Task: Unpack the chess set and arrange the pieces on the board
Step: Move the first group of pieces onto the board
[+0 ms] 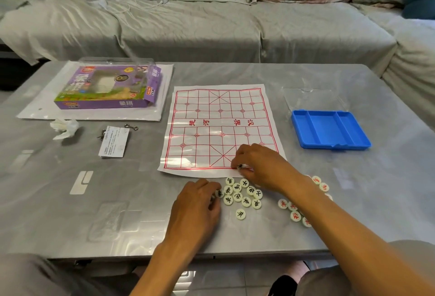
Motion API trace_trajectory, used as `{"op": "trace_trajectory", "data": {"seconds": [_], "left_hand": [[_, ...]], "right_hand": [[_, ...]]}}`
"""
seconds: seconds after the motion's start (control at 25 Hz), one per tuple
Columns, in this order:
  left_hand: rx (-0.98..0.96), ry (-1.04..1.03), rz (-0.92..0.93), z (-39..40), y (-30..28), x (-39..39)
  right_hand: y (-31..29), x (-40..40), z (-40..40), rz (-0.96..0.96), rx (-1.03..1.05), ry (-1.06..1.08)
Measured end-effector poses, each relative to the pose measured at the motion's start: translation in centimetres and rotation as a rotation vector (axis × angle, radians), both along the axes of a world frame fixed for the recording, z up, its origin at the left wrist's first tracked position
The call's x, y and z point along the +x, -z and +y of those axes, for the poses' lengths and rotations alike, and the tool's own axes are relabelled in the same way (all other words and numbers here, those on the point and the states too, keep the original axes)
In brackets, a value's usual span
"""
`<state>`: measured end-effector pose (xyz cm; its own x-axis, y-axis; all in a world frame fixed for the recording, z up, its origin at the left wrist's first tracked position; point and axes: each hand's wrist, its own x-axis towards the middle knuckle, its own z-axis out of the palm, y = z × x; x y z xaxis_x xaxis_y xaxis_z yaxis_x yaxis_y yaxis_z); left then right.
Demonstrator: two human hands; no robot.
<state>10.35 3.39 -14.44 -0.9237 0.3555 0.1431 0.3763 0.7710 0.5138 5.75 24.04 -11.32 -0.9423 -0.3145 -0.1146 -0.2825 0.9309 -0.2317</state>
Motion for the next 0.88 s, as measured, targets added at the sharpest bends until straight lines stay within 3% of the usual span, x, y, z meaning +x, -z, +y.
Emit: {"op": "trace_trajectory", "data": {"seconds": [0.36, 0.88], "left_hand": [[-0.021, 0.132, 0.023, 0.3, 0.1, -1.0], [0.005, 0.13, 0.045, 0.6, 0.6, -1.1]], "right_hand": [[-0.9, -0.6, 1.7, 0.128, -0.029, 0.258], [0.6, 5.2, 2.1, -0.131, 0.086, 0.062]]}}
